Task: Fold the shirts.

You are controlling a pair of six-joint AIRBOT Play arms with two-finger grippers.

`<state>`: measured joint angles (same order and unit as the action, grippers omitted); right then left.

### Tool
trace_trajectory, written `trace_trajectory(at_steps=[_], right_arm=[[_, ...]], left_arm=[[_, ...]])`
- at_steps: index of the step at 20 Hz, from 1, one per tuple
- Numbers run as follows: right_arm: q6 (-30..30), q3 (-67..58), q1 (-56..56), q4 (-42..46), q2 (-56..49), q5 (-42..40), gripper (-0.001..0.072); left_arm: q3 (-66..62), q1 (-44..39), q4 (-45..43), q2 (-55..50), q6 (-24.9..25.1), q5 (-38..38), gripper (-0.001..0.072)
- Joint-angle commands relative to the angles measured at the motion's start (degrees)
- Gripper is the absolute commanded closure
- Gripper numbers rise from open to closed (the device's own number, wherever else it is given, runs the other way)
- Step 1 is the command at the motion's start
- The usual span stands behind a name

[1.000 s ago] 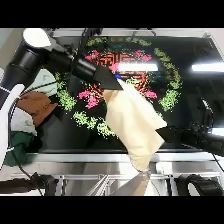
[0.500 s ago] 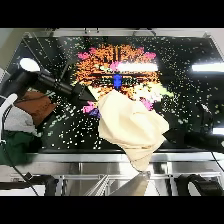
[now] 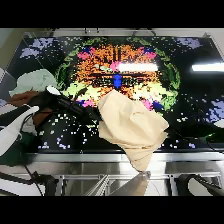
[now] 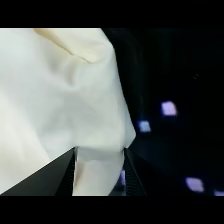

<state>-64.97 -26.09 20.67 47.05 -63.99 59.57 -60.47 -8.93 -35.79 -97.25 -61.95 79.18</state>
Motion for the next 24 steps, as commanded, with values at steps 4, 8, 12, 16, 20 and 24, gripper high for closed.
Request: trace_trajectory(at_steps=[4,8,12,16,20,24], right_arm=[[9.68,-3.72,-3.65,-8.26,-11.19,0.68,0.0401],[15.32,-9.22,-2.73,-17.49,-8.33,13.79,0.0690],[15.23,-19.23,1.33,-28.26,3.78,25.33,0.0690],[13.09,-29.99,6.62,-30.84,20.46,25.77,0.0689],[13.11,-36.72,11.69,-30.84,35.87,18.99,0.0689],[13.14,-39.58,13.84,-29.33,46.31,11.87,0.0689]], left_arm=[[-4.33,-5.42,-0.02,-8.17,1.46,-0.63,0.0437],[-10.08,-7.19,-0.07,-7.04,1.57,2.51,0.0710],[-18.38,-3.85,1.57,3.78,1.31,11.89,0.0710],[-23.65,4.55,10.64,21.62,1.49,14.73,0.0708],[-25.14,12.33,11.21,38.36,1.46,15.23,0.0682],[-25.16,21.70,15.17,50.99,3.28,15.43,0.0680]])
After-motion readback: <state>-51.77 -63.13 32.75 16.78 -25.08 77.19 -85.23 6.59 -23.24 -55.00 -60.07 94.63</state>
